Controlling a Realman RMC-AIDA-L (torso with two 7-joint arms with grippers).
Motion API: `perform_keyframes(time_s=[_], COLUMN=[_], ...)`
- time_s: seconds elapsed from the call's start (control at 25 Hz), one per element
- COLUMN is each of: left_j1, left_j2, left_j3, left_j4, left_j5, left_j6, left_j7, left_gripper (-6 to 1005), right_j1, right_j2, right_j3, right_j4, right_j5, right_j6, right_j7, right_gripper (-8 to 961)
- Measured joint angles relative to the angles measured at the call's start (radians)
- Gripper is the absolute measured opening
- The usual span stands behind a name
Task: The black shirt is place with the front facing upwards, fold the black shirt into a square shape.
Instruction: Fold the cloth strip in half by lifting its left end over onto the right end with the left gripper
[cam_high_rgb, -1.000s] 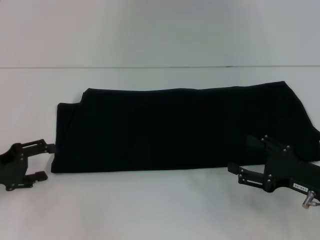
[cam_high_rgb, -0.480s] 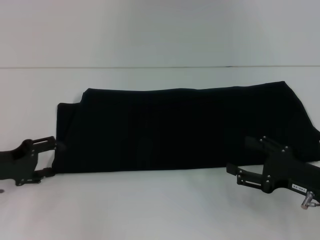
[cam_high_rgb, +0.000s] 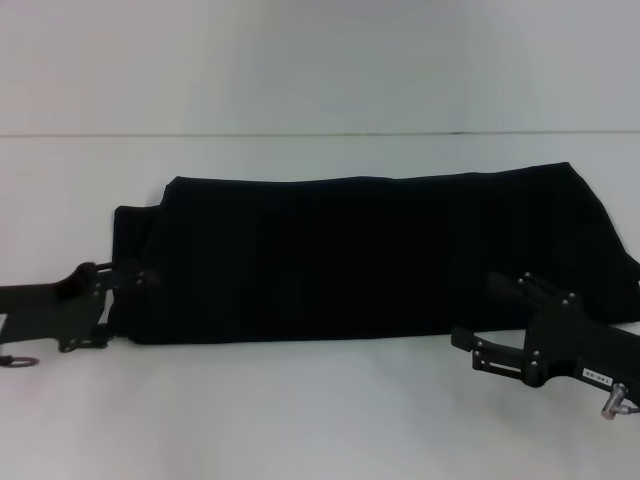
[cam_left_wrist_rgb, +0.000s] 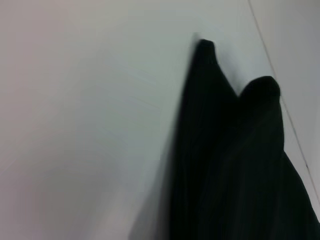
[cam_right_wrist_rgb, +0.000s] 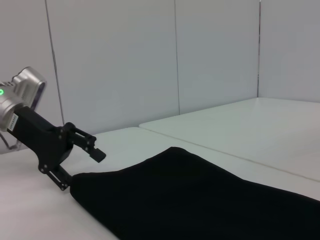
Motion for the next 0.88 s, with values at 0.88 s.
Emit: perform_keyframes(time_s=[0.88], left_j1=[-0.017], left_j2=[-0.019], left_j3=[0.111], left_j4=[0.069], left_j5=[0.001], left_j6=[-0.034], left_j7=[0.013], left_gripper=[489], right_j1=[0.007], right_j2=[0.000], right_j3=[0.000], right_j4=[0.008], right_j5=[-0.003], right_j6=[-0.003], right_j7=[0.001], right_gripper=[935])
